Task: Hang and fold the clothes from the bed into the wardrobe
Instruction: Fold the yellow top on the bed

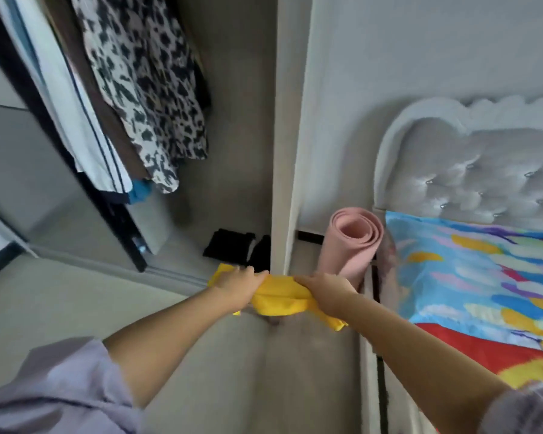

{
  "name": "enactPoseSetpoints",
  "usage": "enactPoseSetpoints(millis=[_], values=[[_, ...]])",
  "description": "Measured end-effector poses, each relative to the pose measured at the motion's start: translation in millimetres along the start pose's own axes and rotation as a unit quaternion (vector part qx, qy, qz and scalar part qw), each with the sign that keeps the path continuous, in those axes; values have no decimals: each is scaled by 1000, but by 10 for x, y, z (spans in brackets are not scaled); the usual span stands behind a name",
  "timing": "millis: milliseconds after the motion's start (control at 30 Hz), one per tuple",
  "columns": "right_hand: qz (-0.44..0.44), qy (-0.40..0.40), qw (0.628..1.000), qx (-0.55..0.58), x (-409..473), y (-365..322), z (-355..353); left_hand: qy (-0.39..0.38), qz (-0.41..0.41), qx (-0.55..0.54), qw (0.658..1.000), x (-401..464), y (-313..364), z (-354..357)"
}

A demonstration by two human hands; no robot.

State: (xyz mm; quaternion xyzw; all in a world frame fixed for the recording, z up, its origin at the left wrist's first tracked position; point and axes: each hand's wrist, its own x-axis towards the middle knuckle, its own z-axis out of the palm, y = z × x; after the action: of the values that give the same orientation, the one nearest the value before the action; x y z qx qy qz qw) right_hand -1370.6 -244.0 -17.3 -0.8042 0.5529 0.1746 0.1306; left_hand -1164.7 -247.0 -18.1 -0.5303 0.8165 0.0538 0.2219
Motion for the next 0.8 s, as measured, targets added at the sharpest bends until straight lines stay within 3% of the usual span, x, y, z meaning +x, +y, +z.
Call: enactPoseSetpoints(millis=[167,333,800], values=[[-66,5,998,-8,930,-1065,-428,-20,-38,-9,999,-145,-1384,207],[-80,1,997,-1,1599,-1627,-661,-22,-39,5,999,-12,-2292,319],[-103,-77,991,37,3754,-1383,-754,-75,-38,-47,995,1750,-3449,780]])
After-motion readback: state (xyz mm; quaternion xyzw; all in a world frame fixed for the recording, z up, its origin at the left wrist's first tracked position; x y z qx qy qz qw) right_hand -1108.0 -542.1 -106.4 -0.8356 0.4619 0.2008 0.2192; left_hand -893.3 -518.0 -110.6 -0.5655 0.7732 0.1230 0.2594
